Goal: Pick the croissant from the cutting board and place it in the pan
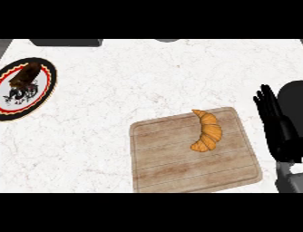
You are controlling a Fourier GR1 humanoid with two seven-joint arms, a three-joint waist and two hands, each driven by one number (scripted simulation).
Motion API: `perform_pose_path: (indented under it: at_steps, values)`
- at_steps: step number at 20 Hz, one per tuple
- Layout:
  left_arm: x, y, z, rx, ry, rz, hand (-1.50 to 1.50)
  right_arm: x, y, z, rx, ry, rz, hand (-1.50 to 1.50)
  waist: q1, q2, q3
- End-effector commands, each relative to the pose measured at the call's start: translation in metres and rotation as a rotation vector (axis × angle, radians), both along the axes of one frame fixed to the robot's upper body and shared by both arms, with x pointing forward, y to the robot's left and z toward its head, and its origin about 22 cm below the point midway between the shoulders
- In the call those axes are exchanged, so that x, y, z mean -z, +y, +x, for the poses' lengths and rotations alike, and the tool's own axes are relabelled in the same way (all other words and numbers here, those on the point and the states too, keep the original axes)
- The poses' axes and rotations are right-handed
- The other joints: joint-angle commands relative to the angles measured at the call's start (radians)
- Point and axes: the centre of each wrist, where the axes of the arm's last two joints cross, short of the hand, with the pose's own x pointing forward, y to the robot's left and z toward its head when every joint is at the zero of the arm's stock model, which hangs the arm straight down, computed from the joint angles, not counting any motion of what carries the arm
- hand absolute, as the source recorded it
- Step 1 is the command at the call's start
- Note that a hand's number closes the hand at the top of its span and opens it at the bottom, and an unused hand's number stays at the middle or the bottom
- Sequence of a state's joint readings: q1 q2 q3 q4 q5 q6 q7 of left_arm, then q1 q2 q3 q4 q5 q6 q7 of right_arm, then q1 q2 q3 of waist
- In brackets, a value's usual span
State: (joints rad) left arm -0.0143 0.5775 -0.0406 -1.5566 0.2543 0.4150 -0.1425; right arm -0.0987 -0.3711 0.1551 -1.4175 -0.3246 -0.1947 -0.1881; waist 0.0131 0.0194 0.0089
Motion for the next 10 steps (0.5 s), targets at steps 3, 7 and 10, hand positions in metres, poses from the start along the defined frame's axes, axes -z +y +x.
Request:
perform_pose_path:
  at_steps: [3,7,10]
  values:
    - [0.017,-0.05,0.007,0.246,0.166,-0.157,0.0,-0.052,0.041,0.039,-0.267,-0.118,-0.286,1.5,0.015,-0.012,-0.013]
    - [0.039,-0.083,-0.002,0.37,0.265,-0.274,0.0,-0.103,0.0,0.055,-0.318,-0.293,-0.884,1.5,0.014,-0.025,-0.067]
    - [0.047,-0.132,-0.005,0.554,0.393,-0.42,0.0,-0.092,0.054,0.067,-0.297,-0.418,-0.884,-1.5,0.018,-0.009,-0.012]
